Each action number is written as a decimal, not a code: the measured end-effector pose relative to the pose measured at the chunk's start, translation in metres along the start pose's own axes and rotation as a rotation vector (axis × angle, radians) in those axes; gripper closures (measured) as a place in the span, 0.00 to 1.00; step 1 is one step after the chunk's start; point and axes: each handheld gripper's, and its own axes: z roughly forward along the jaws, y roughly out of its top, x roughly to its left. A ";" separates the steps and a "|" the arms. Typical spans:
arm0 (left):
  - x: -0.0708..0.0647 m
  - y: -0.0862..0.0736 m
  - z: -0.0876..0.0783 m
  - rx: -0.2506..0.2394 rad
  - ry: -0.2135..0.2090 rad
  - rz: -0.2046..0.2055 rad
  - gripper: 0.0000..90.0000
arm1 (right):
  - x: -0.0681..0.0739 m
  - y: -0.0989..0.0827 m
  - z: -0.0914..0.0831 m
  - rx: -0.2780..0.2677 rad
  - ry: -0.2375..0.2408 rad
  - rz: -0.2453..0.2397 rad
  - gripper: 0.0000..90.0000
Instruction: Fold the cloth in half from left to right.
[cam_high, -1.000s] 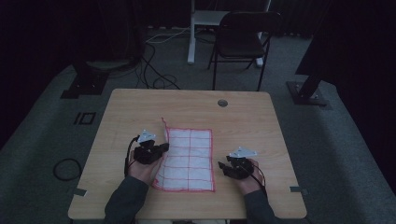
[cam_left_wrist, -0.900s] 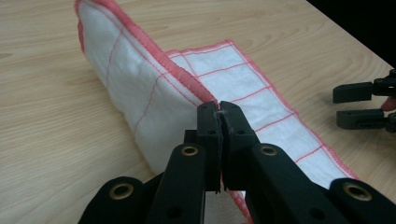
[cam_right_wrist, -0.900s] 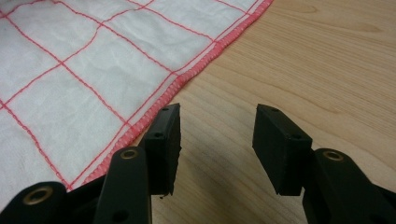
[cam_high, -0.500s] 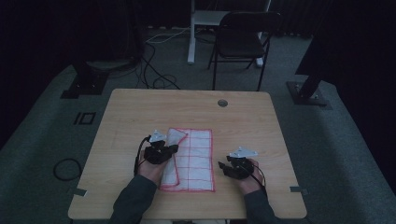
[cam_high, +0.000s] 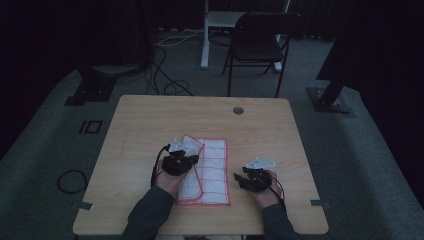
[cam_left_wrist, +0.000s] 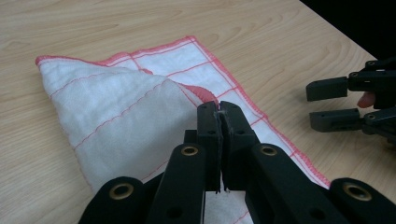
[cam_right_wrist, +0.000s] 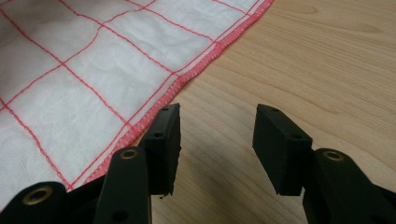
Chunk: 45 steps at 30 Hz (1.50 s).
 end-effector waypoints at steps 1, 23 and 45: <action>-0.001 0.001 0.000 0.000 -0.004 0.001 0.98 | 0.000 0.000 0.000 0.000 0.000 0.000 0.57; -0.021 0.014 0.015 0.001 -0.046 0.029 0.98 | 0.007 0.003 0.001 -0.014 0.015 -0.017 0.58; -0.031 0.022 0.030 -0.006 -0.077 0.018 0.98 | 0.050 0.017 0.014 -0.037 0.119 -0.148 0.63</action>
